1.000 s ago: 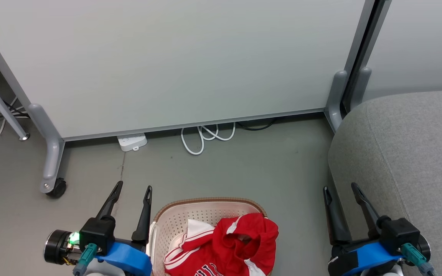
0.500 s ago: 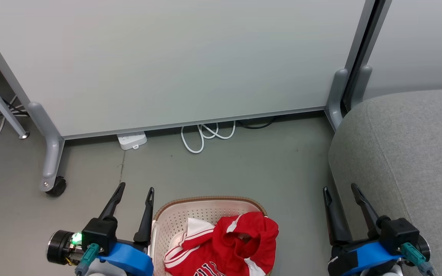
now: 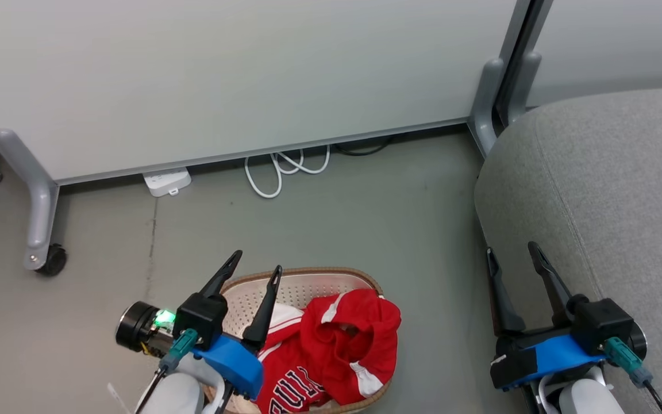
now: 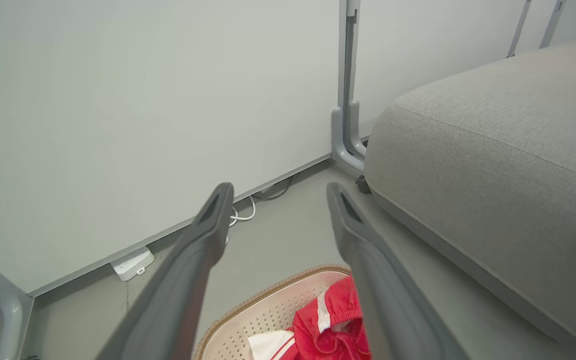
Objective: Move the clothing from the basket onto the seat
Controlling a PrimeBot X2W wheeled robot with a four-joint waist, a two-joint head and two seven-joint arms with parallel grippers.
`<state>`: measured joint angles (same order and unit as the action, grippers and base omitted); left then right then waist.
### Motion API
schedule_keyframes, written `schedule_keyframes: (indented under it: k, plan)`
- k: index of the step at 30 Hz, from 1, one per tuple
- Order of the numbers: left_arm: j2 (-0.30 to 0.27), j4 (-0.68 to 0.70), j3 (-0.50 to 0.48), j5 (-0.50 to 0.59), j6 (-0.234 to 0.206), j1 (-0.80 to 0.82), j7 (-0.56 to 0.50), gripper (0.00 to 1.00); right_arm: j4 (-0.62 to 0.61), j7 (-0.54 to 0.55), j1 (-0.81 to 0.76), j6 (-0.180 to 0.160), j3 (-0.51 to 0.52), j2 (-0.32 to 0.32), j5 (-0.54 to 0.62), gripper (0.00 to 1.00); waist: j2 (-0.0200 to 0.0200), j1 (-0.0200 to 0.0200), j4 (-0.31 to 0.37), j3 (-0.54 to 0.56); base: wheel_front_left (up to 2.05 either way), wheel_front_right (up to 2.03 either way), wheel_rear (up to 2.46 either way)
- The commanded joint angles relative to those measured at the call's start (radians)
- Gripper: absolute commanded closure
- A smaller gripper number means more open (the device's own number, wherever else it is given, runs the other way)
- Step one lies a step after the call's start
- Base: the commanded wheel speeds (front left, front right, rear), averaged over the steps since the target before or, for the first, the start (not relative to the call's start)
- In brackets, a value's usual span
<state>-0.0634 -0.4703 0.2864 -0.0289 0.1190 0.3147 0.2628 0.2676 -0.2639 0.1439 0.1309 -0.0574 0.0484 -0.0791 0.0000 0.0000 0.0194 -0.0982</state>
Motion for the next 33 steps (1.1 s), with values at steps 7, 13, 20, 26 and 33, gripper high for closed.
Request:
schedule_keyframes:
  k: [7,13,20,26,33]
  plan:
    - [-0.035,-0.116,0.138,-0.011,0.012,0.137,0.003,0.0,-0.021,-0.001,0.076,0.0,-0.007,0.003,0.005,0.0,0.0,0.0,0.091,-0.134,0.0,0.0,0.0]
    - [-0.074,-0.207,0.311,-0.071,0.011,0.232,0.003,0.0,-0.037,-0.001,0.124,0.0,-0.016,0.003,-0.01,0.0,0.0,0.0,0.136,-0.224,0.0,0.0,0.0]
    - [-0.116,-0.294,0.515,-0.136,0.011,0.343,0.003,0.0,-0.06,-0.001,0.171,0.0,-0.021,0.003,-0.029,0.0,0.0,0.0,0.167,-0.338,0.0,0.0,0.0]
    - [-0.146,-0.343,0.668,-0.189,0.011,0.431,0.003,0.0,-0.082,-0.001,0.213,0.0,-0.031,0.003,-0.044,0.0,0.0,0.0,0.187,-0.437,0.0,0.0,0.0]
    - [-0.179,-0.392,0.83,-0.243,0.011,0.522,0.003,0.0,-0.11,-0.001,0.256,0.0,-0.032,0.003,-0.056,0.0,0.0,0.0,0.211,-0.548,0.0,0.0,0.0]
